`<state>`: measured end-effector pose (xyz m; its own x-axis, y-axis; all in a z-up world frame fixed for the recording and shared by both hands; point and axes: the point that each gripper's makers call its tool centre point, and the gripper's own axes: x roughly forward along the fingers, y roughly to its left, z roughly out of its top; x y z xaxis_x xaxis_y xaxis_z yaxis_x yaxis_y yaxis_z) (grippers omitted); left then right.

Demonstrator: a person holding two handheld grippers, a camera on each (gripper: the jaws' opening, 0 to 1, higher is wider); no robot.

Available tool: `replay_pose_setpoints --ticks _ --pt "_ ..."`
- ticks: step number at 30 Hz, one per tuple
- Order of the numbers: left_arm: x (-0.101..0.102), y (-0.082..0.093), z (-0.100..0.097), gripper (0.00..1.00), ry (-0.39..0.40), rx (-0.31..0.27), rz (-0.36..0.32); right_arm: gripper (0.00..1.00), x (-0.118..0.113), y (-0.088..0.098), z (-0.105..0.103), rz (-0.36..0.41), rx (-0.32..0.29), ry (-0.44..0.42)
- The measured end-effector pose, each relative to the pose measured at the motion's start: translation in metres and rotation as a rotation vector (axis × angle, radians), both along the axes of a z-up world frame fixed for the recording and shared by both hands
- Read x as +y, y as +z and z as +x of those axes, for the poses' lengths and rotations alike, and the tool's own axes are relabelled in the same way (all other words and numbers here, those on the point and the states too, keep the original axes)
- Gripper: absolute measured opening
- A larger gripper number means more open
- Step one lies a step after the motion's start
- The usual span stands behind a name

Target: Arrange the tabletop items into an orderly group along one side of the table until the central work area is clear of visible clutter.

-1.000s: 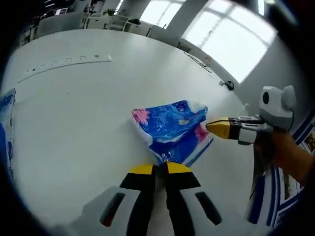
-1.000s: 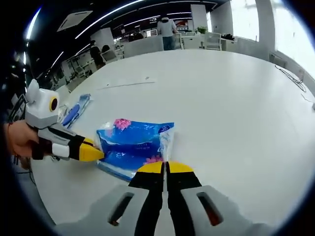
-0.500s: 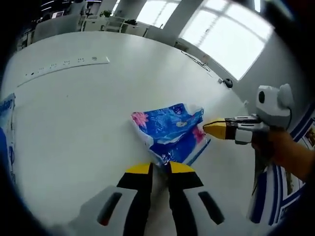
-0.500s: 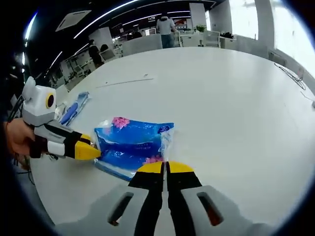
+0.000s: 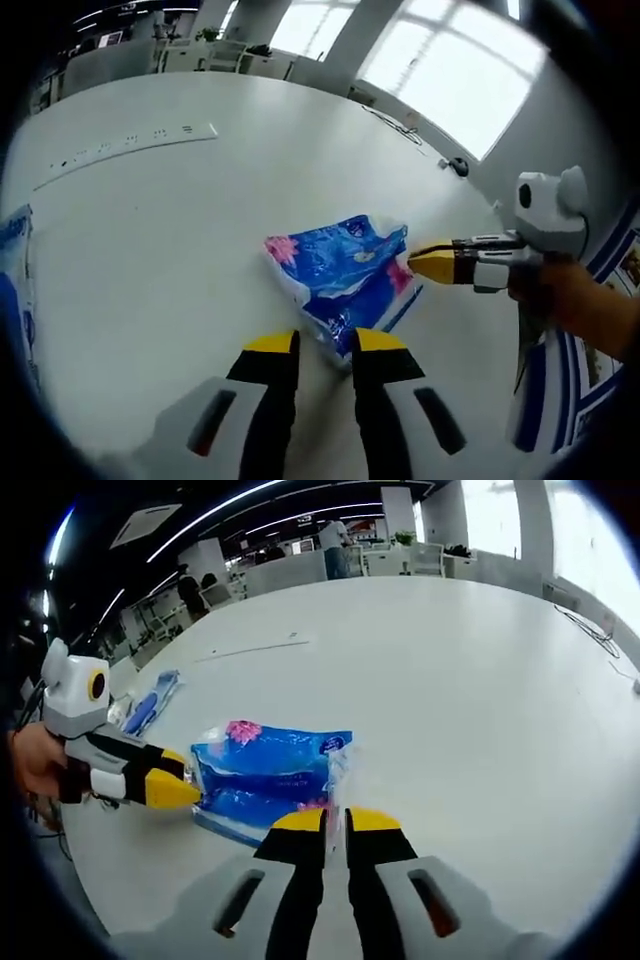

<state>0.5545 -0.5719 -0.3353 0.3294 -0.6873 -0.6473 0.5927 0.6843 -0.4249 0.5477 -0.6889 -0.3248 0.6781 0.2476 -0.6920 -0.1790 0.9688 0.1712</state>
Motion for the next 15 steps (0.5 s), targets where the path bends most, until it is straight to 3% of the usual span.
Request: replay_pose_setpoints --ticks 15 --pt "0.005 0.017 0.000 0.31 -0.007 -0.044 -0.005 0.18 -0.001 0.014 -0.003 0.015 -0.027 -0.021"
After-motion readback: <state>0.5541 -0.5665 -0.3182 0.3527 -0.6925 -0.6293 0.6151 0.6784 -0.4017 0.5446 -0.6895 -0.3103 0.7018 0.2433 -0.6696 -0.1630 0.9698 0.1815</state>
